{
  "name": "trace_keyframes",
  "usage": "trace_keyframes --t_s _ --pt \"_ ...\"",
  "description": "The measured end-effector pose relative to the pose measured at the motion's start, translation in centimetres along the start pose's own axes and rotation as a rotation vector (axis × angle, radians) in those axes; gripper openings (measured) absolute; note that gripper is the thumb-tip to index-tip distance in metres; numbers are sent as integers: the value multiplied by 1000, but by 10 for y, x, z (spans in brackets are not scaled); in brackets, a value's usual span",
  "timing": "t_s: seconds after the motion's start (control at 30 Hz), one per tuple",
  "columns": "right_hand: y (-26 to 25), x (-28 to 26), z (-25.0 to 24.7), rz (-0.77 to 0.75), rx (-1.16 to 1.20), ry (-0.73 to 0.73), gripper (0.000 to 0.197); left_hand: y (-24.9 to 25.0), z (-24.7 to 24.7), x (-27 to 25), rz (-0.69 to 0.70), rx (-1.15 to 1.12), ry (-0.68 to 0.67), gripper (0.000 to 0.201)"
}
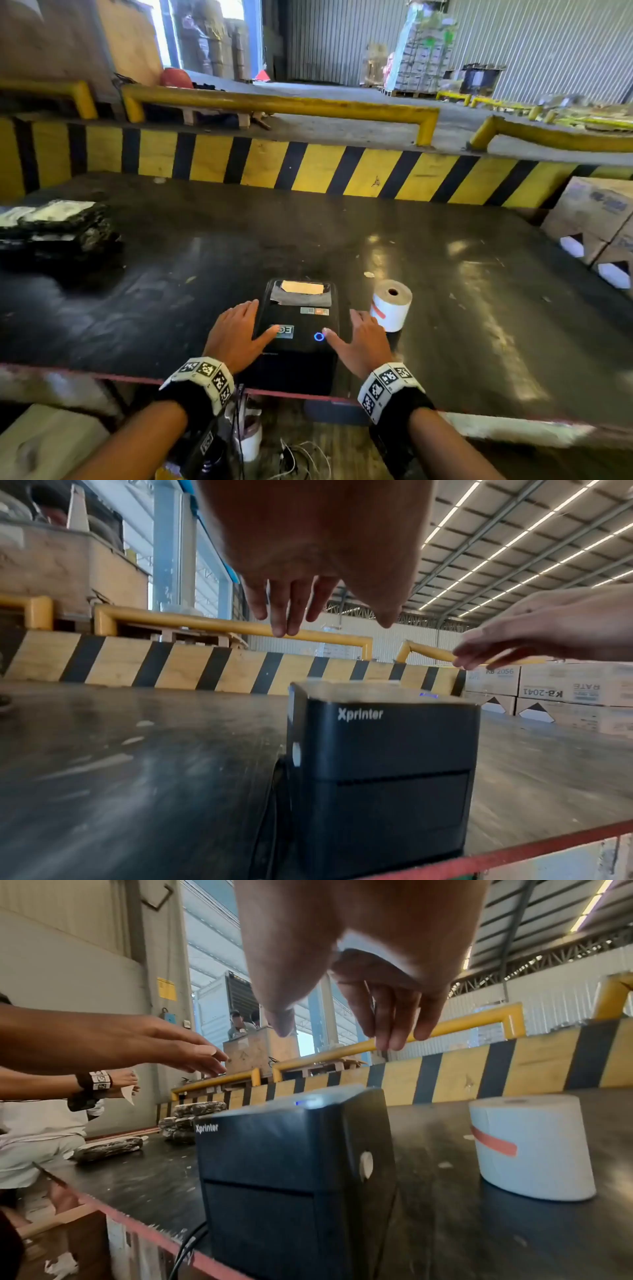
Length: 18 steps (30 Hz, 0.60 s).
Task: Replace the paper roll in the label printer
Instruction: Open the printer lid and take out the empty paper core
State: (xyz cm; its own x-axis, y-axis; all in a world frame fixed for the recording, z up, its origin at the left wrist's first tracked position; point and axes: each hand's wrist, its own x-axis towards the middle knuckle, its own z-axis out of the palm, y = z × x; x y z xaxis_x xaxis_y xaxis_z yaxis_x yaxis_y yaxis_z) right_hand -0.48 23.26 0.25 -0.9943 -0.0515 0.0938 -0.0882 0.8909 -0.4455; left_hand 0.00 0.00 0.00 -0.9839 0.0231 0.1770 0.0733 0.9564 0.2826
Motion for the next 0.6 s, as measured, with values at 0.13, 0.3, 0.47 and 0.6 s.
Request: trace_keyframes --t_s 0.13,0.3,0.47,0.6 --pt "10 7 28 116 117 -139 91 -7 28 4 -134 -151 -123 86" --pt "20 6 69 201 422 -201 85 -13 53 3 -250 -465 -315 90" --pt "24 -2 80 187 603 -108 63 -8 58 -5 -314 -788 -280 87" --pt "23 -6 89 192 647 -38 77 -14 68 -4 -354 -894 -225 89"
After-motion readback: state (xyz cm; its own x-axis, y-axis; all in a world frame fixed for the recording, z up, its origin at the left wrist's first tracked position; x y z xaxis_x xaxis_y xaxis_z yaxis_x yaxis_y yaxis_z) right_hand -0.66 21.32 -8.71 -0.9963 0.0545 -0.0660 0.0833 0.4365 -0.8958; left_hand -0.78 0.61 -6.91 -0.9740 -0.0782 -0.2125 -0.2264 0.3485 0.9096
